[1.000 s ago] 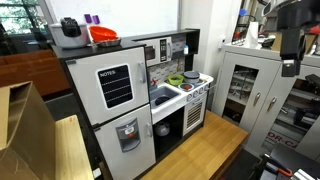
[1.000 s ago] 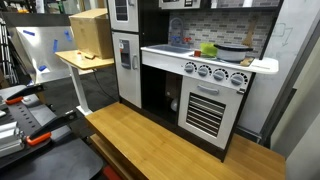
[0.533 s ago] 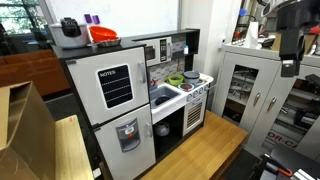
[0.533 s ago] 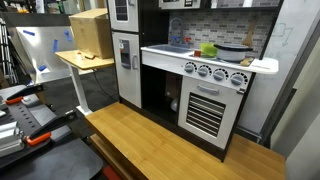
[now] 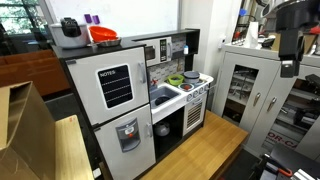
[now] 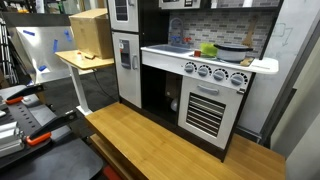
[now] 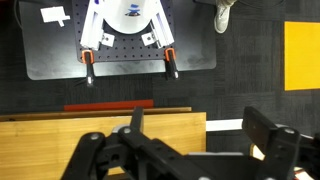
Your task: Put the orange object in the white box
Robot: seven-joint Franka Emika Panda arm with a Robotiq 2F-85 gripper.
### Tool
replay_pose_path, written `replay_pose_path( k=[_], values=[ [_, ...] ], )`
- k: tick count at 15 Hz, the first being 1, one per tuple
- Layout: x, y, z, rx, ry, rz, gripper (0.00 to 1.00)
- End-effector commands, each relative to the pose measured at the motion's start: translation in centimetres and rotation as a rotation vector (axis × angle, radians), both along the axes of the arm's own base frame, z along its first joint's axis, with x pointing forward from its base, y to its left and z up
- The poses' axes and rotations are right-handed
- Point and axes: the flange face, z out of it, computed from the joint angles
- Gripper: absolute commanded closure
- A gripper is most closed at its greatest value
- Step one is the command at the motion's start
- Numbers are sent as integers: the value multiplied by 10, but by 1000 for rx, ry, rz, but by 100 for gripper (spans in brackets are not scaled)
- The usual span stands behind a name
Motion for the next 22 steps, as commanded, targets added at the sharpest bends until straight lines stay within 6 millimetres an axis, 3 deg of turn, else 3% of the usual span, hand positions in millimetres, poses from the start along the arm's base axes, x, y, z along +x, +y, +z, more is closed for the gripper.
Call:
replay_pose_path(
  k=[1,4,10,14,17,18,19,22],
  values=[
    [0,0,0,0,1,0,0],
    [29,-1,-12,2,-20,-41,0],
    [144,-15,-61,-71,-206,-127,0],
    [201,-36,-52,-184,-325,-152,0],
    [227,-62,-37,-306,-376,-186,0],
    [230,-65,-34,-294,-356,-202,0],
    [219,-61,-37,-269,-379,-183,0],
    [227,-65,-37,-275,-374,-195,0]
  ],
)
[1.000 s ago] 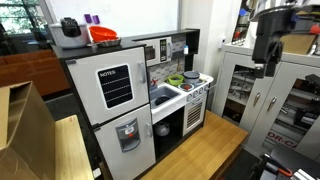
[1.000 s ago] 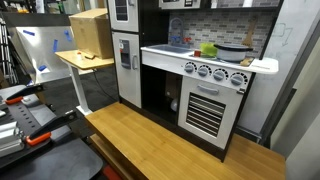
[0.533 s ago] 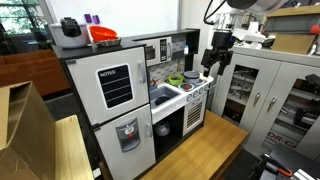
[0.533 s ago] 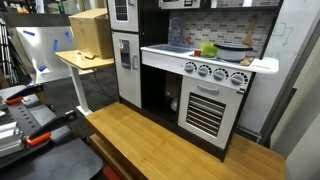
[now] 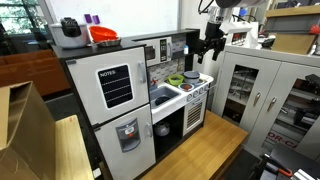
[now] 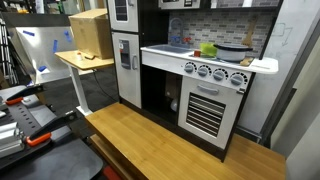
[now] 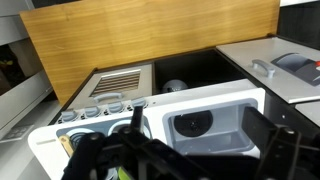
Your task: Put the orange object in the white box
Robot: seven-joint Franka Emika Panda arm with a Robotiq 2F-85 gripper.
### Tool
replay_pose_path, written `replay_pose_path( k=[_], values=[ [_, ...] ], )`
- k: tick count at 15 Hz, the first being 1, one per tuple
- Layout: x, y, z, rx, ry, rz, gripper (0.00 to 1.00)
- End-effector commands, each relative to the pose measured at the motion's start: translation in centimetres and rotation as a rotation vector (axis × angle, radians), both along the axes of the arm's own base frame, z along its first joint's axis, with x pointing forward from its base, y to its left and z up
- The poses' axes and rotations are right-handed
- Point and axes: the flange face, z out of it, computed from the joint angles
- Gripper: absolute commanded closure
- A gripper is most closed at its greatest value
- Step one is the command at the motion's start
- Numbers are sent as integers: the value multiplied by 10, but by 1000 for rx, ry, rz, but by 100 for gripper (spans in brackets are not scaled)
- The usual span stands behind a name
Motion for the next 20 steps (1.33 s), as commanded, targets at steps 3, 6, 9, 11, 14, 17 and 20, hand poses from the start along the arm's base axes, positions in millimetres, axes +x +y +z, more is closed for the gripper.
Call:
replay_pose_path(
  k=[3,6,9,11,14,17,20],
  values=[
    [0,1,0,0,2,-1,0],
    [5,0,-1,-15,-30,-4,0],
    [26,-4,-20,-106,-115,-20,0],
    [37,-9,-46,-98,-152,-54,0],
    [56,-13,-99,-77,-170,-114,0],
    [72,-22,-140,-79,-182,-142,0],
    [84,-35,-169,-101,-189,-162,0]
  ],
)
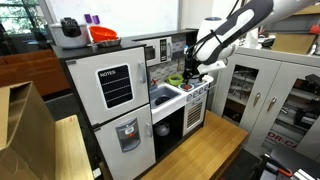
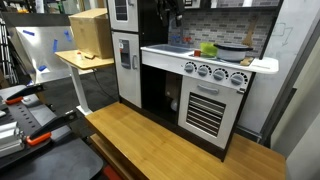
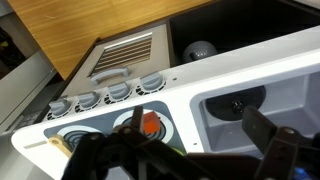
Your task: Put the orange object in the white box
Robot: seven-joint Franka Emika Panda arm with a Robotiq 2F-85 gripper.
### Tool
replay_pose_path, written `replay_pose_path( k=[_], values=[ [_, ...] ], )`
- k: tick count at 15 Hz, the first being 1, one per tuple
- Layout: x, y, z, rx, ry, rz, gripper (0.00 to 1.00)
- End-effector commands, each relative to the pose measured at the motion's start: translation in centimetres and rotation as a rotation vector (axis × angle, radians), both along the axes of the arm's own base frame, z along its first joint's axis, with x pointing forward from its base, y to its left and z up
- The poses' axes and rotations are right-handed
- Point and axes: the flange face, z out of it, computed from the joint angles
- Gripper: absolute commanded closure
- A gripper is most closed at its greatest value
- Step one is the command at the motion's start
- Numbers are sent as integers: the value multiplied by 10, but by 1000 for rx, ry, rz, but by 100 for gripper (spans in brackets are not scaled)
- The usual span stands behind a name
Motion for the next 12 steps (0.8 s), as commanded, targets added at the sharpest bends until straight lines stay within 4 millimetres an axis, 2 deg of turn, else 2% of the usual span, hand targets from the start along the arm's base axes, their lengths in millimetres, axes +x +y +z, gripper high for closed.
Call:
replay_pose_path(
  k=[1,2,3,9,12],
  values=[
    [18,-18,-14,-28,-24,-29,0],
    [21,-25,-14,-50,-10,-24,0],
    [11,-18,-17,-22,-5,-18,0],
    [14,-19,-20,-24,-2,-17,0],
    [25,-34,-35,19,49,-9,0]
  ],
)
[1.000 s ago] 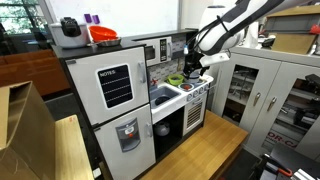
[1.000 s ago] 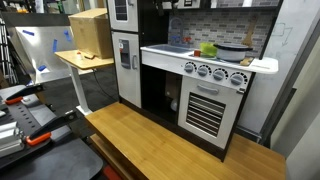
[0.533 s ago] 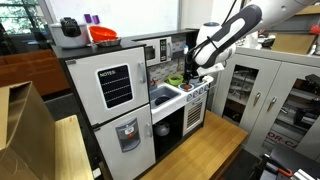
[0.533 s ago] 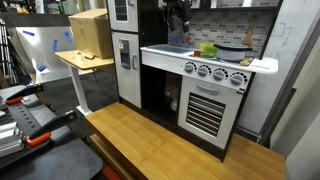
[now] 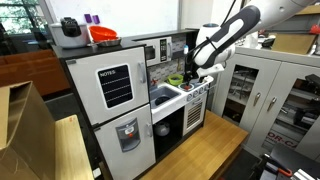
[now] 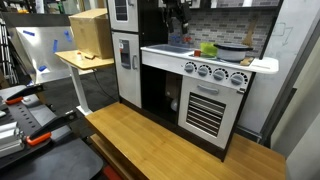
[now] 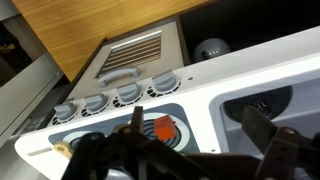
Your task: Put the orange object in the white box
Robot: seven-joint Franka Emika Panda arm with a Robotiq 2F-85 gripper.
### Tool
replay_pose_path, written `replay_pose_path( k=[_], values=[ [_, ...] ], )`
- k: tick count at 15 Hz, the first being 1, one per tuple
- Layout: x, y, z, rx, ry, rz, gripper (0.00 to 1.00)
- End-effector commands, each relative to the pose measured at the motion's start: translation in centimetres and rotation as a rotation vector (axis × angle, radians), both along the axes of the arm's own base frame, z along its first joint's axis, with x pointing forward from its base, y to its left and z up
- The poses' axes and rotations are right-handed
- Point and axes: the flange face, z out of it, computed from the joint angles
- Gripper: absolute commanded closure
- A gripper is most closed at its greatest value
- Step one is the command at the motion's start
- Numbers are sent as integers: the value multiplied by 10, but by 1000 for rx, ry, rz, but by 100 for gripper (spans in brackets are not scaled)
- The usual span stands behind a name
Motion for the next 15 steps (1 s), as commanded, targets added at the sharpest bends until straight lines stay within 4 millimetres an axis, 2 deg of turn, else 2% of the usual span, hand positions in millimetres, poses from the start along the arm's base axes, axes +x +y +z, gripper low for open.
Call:
replay_pose_path(
  k=[1,5,8,15],
  values=[
    [15,-22,-14,36,40,14,0],
    [29,-57,-28,48,29,82,0],
    [35,-75,-33,58,7,181,0],
    [58,-78,-52,76,16,321,0]
  ],
)
